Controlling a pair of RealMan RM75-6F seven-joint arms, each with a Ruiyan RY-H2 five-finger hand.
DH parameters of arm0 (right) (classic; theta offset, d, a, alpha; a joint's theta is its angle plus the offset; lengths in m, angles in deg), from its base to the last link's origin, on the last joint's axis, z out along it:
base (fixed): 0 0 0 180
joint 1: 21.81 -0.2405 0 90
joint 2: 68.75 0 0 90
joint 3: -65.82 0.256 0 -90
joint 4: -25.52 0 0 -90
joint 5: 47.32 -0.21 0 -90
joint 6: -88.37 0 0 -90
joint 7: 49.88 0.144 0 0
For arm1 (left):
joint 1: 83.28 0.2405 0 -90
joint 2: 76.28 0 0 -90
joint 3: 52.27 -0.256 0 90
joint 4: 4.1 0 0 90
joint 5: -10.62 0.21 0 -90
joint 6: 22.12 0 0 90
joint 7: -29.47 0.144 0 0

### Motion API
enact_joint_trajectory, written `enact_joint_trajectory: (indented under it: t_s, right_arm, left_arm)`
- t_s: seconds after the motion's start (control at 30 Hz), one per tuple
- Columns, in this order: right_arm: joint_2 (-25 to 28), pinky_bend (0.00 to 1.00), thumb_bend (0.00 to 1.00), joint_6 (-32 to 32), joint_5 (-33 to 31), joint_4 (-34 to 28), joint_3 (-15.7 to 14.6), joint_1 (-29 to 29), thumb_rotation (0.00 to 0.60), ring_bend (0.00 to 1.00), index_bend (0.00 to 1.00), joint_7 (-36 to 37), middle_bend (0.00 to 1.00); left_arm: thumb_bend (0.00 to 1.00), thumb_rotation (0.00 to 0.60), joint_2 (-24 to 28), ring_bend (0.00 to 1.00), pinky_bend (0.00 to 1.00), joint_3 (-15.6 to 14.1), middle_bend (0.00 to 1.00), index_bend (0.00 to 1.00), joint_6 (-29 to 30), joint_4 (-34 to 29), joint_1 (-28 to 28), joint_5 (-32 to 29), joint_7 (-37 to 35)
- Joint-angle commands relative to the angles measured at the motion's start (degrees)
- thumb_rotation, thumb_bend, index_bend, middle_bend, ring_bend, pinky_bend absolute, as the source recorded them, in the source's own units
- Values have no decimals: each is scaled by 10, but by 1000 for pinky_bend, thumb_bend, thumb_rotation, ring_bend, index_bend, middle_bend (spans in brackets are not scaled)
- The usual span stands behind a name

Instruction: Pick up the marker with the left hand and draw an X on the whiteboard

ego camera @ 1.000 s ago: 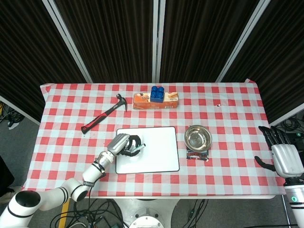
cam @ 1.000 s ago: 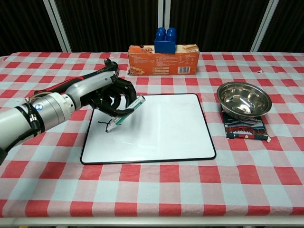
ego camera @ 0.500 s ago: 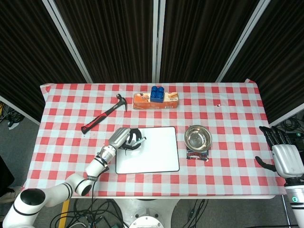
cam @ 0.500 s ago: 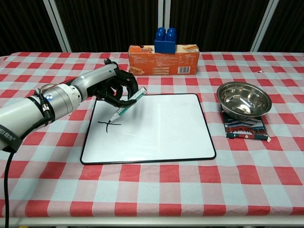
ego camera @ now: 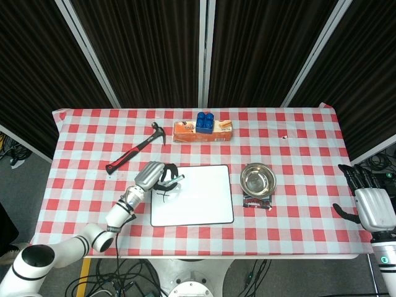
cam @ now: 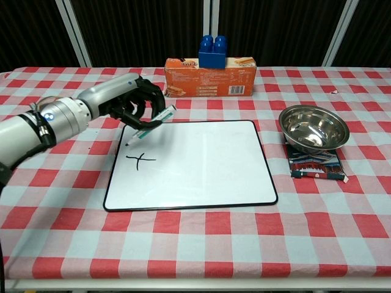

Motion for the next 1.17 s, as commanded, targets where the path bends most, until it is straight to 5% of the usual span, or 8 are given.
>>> enact_joint_trajectory:
  t_s: [0.03, 0.43, 0.63, 0.77, 0.97, 1.17]
  right_arm:
    - [-2, 80, 148, 0, 2, 2, -1, -1, 600, 0, 41, 2, 92]
    - [-6, 80, 148, -4, 11, -1, -2, -1, 600, 0, 41, 0, 92]
    - [-3, 80, 148, -11, 9, -6, -2, 4, 600, 0, 41, -3, 94]
    - [-1, 80, 149, -13, 5, -6, -4, 8, 600, 0, 41, -2, 94]
    - [-2, 80, 152, -14, -10, 0, -3, 16, 600, 0, 41, 8, 96]
    - [-16, 80, 158, -7, 0, 18, -8, 14, 600, 0, 40, 50, 96]
  left_arm:
    - [369, 600, 66, 693, 940, -24, 585, 564, -29, -28, 18, -9, 93]
    - [371, 600, 138, 664, 939, -15, 540, 511, -70, -140, 70, -183, 446]
    - [207, 600, 141, 439, 760, -5, 310, 202, -34, -195, 81, -249, 557]
    - [165, 600, 164, 331, 578, 15, 223, 153, 35, -256, 110, -242, 531]
    - [161, 600, 243, 330, 538, 33, 235, 176, 149, -301, 188, -195, 401]
    - [153, 600, 319, 287, 349, -1, 279, 247, 249, -309, 281, -147, 346]
